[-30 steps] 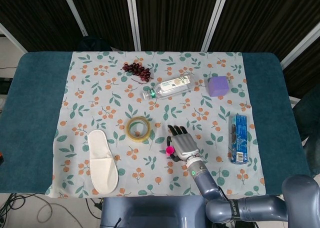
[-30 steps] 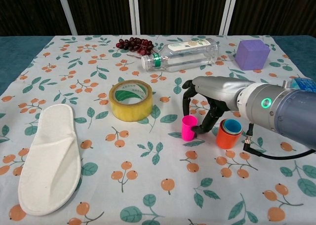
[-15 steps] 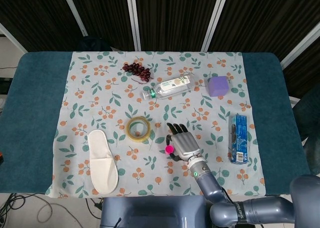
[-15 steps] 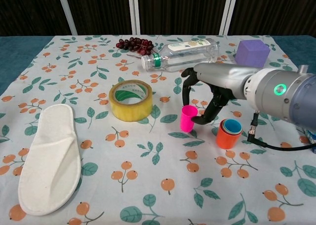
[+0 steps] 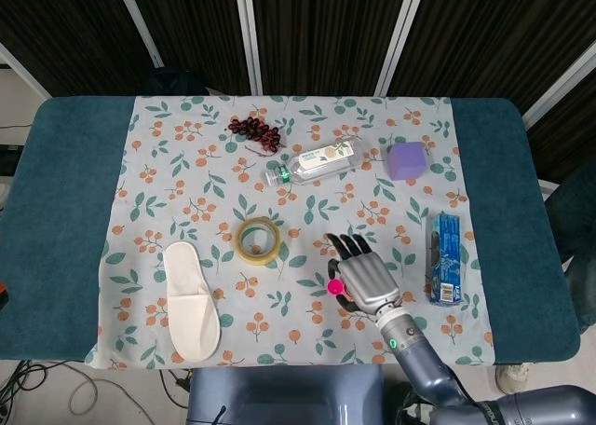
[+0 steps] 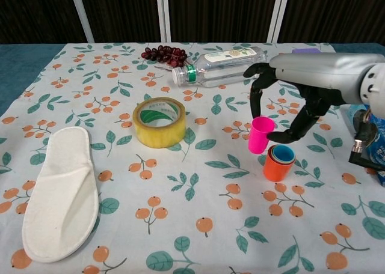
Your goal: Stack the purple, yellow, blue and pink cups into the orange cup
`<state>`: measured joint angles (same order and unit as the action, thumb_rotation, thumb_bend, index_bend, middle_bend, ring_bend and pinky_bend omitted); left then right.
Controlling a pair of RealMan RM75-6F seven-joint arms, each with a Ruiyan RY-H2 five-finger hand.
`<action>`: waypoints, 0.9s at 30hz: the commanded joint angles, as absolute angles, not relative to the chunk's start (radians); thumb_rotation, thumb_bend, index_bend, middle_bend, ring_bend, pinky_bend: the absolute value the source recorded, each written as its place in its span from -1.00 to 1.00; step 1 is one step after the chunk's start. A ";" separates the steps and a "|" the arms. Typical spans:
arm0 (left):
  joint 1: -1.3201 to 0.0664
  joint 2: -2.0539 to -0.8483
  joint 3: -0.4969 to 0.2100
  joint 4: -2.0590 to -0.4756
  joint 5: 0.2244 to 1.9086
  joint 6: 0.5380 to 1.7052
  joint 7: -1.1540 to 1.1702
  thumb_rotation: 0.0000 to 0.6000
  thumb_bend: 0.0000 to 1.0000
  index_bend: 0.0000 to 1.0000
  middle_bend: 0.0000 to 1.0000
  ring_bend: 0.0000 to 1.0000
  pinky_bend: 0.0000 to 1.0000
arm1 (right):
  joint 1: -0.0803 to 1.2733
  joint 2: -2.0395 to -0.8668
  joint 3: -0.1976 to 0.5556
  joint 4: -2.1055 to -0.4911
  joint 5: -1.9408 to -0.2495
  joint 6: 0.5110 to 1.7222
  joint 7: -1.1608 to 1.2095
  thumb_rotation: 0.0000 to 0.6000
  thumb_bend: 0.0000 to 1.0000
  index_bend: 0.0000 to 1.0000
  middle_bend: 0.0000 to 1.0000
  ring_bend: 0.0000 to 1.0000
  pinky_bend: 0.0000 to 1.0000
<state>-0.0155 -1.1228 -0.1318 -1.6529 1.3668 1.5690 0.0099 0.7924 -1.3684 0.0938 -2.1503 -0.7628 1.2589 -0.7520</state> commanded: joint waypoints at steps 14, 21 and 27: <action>-0.015 -1.124 -0.132 -1.651 1.365 1.570 0.017 1.00 0.59 -0.62 -0.96 -1.00 -1.00 | 0.760 -1.319 0.066 -2.106 -0.764 1.225 -0.691 1.00 -0.21 -0.01 -1.00 -0.93 -0.87; -0.016 -1.126 -0.131 -1.651 1.366 1.571 0.025 1.00 0.60 -0.62 -0.96 -1.00 -1.00 | 0.749 -1.302 0.059 -2.094 -0.774 1.206 -0.662 1.00 -0.21 -0.01 -1.00 -0.93 -0.87; -0.016 -1.127 -0.131 -1.651 1.365 1.571 0.025 1.00 0.60 -0.62 -0.96 -1.00 -1.00 | 0.745 -1.305 0.052 -2.074 -0.776 1.186 -0.646 1.00 -0.21 -0.01 -1.00 -0.93 -0.87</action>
<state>-0.0155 -1.1265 -0.1310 -1.6507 1.3654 1.5712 0.0251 0.7455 -1.3044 0.0526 -2.0761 -0.7751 1.1883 -0.6480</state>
